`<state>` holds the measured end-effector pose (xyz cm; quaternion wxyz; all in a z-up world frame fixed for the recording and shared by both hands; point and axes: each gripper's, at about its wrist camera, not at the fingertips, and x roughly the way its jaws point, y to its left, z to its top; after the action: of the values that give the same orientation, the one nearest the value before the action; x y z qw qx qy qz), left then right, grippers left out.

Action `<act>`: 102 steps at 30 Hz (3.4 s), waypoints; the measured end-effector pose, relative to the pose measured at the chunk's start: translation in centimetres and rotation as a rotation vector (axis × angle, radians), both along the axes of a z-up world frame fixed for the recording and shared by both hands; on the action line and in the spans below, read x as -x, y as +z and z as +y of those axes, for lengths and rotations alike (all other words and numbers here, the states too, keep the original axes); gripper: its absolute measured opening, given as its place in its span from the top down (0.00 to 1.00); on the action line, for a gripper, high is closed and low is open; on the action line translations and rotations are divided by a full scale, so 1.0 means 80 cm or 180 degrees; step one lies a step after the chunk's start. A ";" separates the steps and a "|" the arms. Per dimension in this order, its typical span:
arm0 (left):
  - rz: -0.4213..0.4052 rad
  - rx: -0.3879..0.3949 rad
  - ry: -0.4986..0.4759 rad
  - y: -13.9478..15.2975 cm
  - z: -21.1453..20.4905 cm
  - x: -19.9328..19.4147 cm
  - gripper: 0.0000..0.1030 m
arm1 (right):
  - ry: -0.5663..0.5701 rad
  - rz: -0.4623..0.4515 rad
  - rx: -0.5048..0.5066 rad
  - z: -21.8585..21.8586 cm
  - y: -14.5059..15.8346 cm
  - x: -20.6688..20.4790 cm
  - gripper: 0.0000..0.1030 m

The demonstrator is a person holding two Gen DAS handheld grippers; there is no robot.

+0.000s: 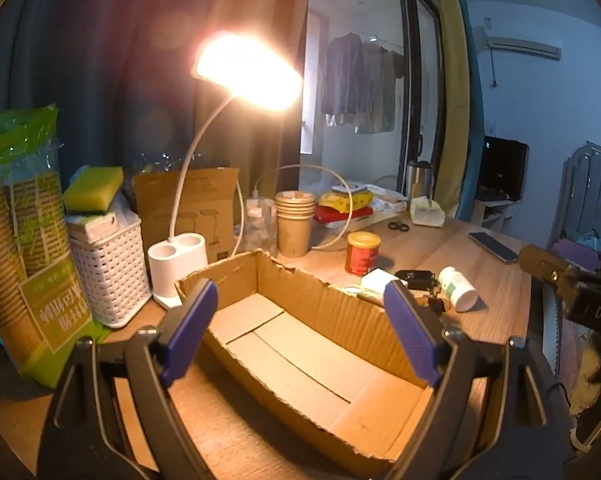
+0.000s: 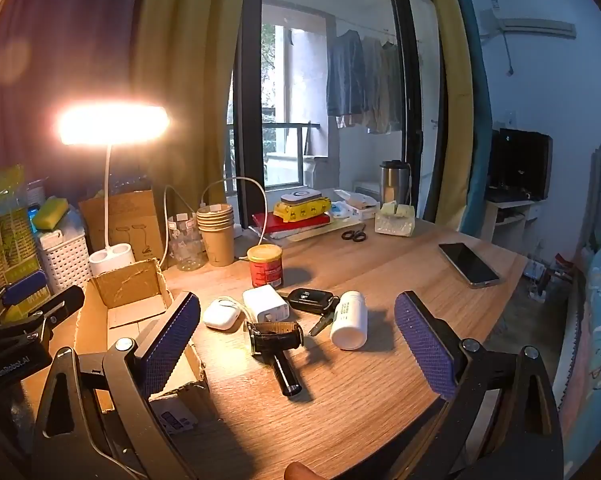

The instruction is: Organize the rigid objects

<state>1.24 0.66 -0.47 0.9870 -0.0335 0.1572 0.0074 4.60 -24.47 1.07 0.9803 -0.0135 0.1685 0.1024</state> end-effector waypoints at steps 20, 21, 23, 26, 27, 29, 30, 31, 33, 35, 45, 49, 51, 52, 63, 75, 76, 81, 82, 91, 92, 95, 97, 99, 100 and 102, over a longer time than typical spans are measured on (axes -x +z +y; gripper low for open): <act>-0.0016 -0.0006 -0.0018 0.000 -0.001 0.001 0.17 | 0.0036 0.0016 0.0006 0.003 -0.001 -0.001 0.03; -0.0022 -0.0005 -0.0017 0.001 -0.001 0.002 0.17 | 0.0034 0.0016 0.0004 0.002 -0.001 0.000 0.03; -0.0016 -0.0006 -0.0004 0.000 0.000 0.001 0.17 | 0.0032 0.0017 0.0005 0.003 0.000 -0.001 0.03; 0.0008 0.0010 -0.0001 -0.001 0.001 -0.001 0.17 | 0.0034 0.0019 0.0005 0.002 0.000 -0.001 0.03; 0.0009 0.0011 -0.0004 -0.001 0.001 -0.001 0.17 | 0.0032 0.0019 0.0005 0.002 0.000 -0.001 0.03; 0.0007 0.0006 0.0001 -0.001 0.001 -0.001 0.17 | 0.0034 0.0021 0.0002 0.002 0.000 -0.001 0.03; 0.0008 0.0008 -0.0002 -0.002 0.002 -0.001 0.17 | 0.0029 0.0017 0.0001 0.002 -0.001 -0.001 0.03; 0.0010 0.0012 -0.0009 -0.002 0.001 -0.001 0.17 | 0.0029 0.0017 0.0002 0.002 0.000 -0.001 0.03; 0.0009 0.0006 -0.0038 -0.002 -0.001 -0.001 0.17 | 0.0030 0.0016 0.0001 0.002 -0.001 -0.001 0.03; -0.0010 -0.0012 -0.0051 -0.002 -0.003 0.000 0.17 | 0.0041 0.0017 -0.0005 0.002 0.000 -0.001 0.03; -0.0027 0.0002 0.0011 -0.001 -0.002 0.002 0.17 | 0.0043 0.0023 -0.0007 0.000 -0.001 -0.003 0.03; 0.0004 0.0019 0.0019 -0.002 -0.001 0.001 0.17 | 0.0040 0.0022 -0.0007 0.000 -0.001 -0.003 0.03; 0.0003 0.0010 0.0027 -0.001 -0.001 0.001 0.17 | 0.0041 0.0022 -0.0008 0.000 -0.001 -0.003 0.03; 0.0006 0.0011 0.0034 -0.001 -0.001 0.001 0.17 | 0.0040 0.0021 -0.0006 0.001 -0.001 -0.003 0.03; -0.0006 0.0014 0.0033 0.000 -0.002 0.001 0.17 | 0.0039 0.0026 -0.0008 0.000 -0.002 -0.003 0.03; 0.0055 0.0021 0.0053 -0.002 -0.002 -0.002 0.17 | 0.0019 0.0091 -0.0042 -0.003 -0.010 -0.008 0.03; 0.0114 0.0029 0.0078 -0.003 -0.001 -0.005 0.17 | 0.0013 0.0111 -0.0061 -0.004 -0.012 -0.011 0.03; 0.0398 0.0068 0.0135 -0.015 -0.001 -0.020 0.17 | -0.0028 0.0286 -0.0129 -0.012 -0.029 -0.030 0.03; 0.0450 0.0081 0.0149 -0.017 -0.001 -0.023 0.17 | -0.0032 0.0315 -0.0130 -0.013 -0.032 -0.033 0.03; 0.0954 0.0215 0.0230 -0.046 0.005 -0.045 0.17 | -0.0120 0.0573 -0.0217 -0.033 -0.061 -0.056 0.03; 0.1014 0.0229 0.0226 -0.050 0.004 -0.047 0.17 | -0.0120 0.0589 -0.0231 -0.034 -0.063 -0.057 0.03; 0.1204 0.0239 0.0208 -0.061 0.000 -0.054 0.17 | -0.0121 0.0622 -0.0254 -0.037 -0.065 -0.059 0.03; 0.1355 0.0291 0.0209 -0.070 0.001 -0.059 0.17 | -0.0118 0.0623 -0.0262 -0.037 -0.066 -0.060 0.03; 0.1514 0.0365 0.0209 -0.078 0.002 -0.064 0.18 | -0.0120 0.0619 -0.0260 -0.037 -0.066 -0.060 0.03; 0.1627 0.0431 0.0206 -0.084 0.004 -0.066 0.27 | -0.0123 0.0618 -0.0262 -0.037 -0.066 -0.060 0.03; 0.1826 0.0501 0.0194 -0.093 0.005 -0.071 0.40 | -0.0134 0.0612 -0.0287 -0.040 -0.066 -0.059 0.03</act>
<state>6.94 1.08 -7.88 0.8959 -0.1112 0.4288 0.0340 9.33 -27.64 -4.23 0.9611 0.0440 0.2573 0.0900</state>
